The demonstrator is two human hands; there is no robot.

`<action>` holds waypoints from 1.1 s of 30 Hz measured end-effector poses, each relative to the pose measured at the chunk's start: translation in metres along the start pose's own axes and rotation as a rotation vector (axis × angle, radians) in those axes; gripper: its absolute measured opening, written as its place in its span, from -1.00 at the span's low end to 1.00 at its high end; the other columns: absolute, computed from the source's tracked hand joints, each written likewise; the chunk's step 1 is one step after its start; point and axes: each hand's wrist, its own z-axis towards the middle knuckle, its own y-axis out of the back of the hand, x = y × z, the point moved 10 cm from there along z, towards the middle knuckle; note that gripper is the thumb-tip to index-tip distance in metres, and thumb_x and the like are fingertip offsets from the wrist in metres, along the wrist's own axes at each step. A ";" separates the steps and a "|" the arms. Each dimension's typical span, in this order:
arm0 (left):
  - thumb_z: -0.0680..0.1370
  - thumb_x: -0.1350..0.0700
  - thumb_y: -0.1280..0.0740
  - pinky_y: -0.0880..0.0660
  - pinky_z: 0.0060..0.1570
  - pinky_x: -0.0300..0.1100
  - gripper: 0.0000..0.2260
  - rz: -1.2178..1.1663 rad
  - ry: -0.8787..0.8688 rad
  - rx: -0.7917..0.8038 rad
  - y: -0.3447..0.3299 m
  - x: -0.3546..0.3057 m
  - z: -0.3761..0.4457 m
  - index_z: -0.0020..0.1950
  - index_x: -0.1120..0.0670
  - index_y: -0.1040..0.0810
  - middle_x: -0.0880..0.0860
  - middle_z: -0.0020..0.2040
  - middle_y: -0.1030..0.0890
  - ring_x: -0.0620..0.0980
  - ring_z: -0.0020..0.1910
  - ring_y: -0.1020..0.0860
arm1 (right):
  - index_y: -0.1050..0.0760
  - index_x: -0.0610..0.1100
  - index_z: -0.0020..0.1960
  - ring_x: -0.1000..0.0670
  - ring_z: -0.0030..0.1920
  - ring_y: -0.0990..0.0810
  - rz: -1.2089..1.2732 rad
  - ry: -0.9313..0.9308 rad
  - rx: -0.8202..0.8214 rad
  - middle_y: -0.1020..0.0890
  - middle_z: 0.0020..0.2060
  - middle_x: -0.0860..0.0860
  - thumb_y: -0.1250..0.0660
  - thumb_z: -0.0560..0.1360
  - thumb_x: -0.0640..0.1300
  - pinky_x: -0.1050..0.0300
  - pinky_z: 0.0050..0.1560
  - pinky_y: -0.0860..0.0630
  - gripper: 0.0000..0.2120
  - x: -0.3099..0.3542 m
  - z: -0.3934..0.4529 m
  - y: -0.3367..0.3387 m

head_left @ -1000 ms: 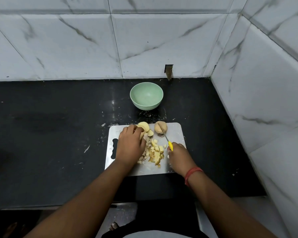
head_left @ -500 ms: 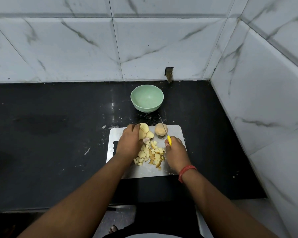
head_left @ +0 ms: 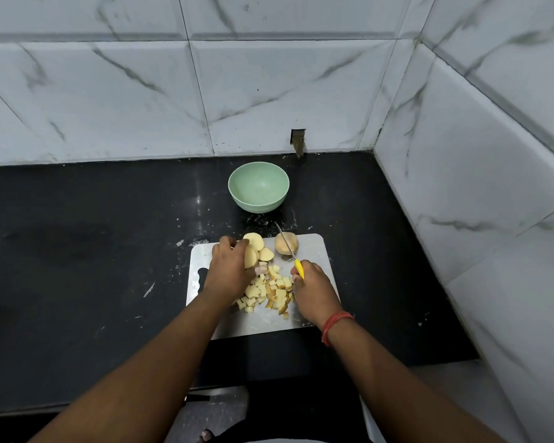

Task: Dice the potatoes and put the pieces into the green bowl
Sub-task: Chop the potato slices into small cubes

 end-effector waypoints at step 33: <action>0.60 -0.10 -0.31 -0.32 0.45 0.06 -0.56 0.030 -0.793 0.001 -0.043 -0.138 -0.078 0.35 0.16 -0.51 0.16 0.36 -0.50 0.12 0.35 -0.44 | -0.52 -0.06 -0.02 -0.07 -0.06 -0.64 0.497 -0.359 -0.254 -0.64 -0.11 -0.04 -0.32 0.50 -0.26 -0.05 0.02 -0.59 -0.87 -0.080 0.001 0.066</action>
